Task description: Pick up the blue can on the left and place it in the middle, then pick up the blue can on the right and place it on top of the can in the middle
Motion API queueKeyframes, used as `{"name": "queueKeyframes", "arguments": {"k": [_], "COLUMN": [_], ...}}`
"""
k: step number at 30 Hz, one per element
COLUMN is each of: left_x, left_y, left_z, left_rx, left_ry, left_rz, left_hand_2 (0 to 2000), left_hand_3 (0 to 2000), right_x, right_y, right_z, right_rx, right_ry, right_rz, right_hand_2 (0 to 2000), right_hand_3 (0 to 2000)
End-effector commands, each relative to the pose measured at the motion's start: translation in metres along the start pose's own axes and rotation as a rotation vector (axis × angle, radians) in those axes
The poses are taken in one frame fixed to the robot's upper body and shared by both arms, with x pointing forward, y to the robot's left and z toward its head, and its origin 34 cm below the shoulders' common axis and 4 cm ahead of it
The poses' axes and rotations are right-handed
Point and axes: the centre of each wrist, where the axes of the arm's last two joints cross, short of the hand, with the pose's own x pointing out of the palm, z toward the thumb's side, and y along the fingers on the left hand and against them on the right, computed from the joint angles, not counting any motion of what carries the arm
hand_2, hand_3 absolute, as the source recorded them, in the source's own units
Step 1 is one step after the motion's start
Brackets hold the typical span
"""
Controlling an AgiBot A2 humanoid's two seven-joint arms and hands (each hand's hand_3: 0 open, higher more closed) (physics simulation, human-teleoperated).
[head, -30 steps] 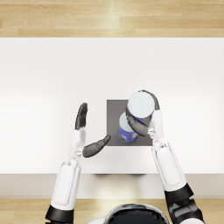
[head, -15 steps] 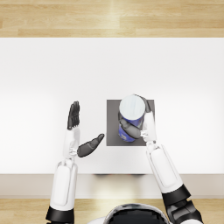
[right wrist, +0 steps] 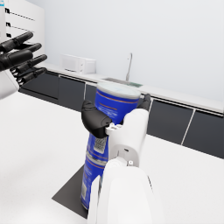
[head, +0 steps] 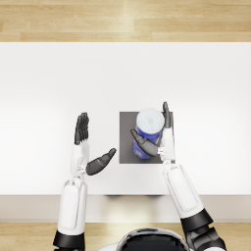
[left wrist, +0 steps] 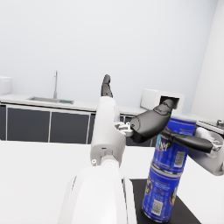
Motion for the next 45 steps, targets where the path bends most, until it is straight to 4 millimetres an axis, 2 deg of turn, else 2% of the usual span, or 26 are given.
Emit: {"name": "queueKeyframes", "arguments": {"k": [1, 2, 10, 11, 12, 15, 18, 21, 25, 30, 35, 36, 45], "left_x": [0.002, 0.003, 0.008, 0.008, 0.008, 0.009, 0.005, -0.006, -0.024, -0.044, -0.051, -0.048, -0.051], "left_y": [0.008, 0.01, 0.017, 0.019, 0.021, 0.025, 0.035, 0.045, 0.045, 0.036, 0.028, 0.029, 0.026], "left_z": [0.007, 0.008, 0.017, 0.018, 0.021, 0.03, 0.045, 0.059, 0.065, 0.054, 0.042, 0.043, 0.038], "left_rx": [0.033, 0.04, 0.085, 0.092, 0.103, 0.144, 0.209, 0.265, 0.286, 0.245, 0.201, 0.206, 0.188], "left_ry": [-0.005, -0.007, -0.021, -0.023, -0.024, -0.027, -0.025, -0.014, -0.001, -0.002, -0.009, -0.01, -0.012], "left_rz": [-0.005, -0.007, -0.013, -0.012, -0.012, -0.012, 0.004, 0.039, 0.108, 0.196, 0.235, 0.219, 0.239], "left_hand_2": [0, 0, 0, 0, 0, 0, 0, 0, 0, 0, 0, 0, 0], "left_hand_3": [0, 0, 0, 0, 0, 0, 0, 0, 0, 0, 0, 0, 0], "right_x": [-0.004, 0.0, -0.009, -0.016, -0.016, -0.026, -0.046, -0.068, -0.098, -0.126, -0.131, -0.128, -0.131], "right_y": [-0.004, -0.005, -0.012, -0.012, -0.012, -0.01, -0.006, -0.006, -0.005, 0.0, -0.004, -0.002, -0.003], "right_z": [0.025, 0.034, 0.088, 0.092, 0.099, 0.121, 0.144, 0.153, 0.146, 0.123, 0.102, 0.107, 0.097], "right_rx": [-0.211, -0.137, -0.285, -0.387, -0.343, -0.41, -0.488, -0.519, -0.633, -0.635, -0.57, -0.594, -0.558], "right_ry": [0.389, 0.047, -0.078, 0.222, -0.032, -0.082, -0.146, -0.182, -0.077, -0.061, -0.062, -0.058, -0.061], "right_rz": [0.208, 0.027, -0.053, 0.071, -0.046, -0.087, -0.161, -0.237, -0.102, -0.125, -0.128, -0.113, -0.124], "right_hand_2": [0, 0, 0, 0, 0, 0, 0, 0, 0, 0, 0, 0, 0], "right_hand_3": [0, 0, 0, 0, 0, 0, 0, 0, 0, 0, 0, 0, 0]}}
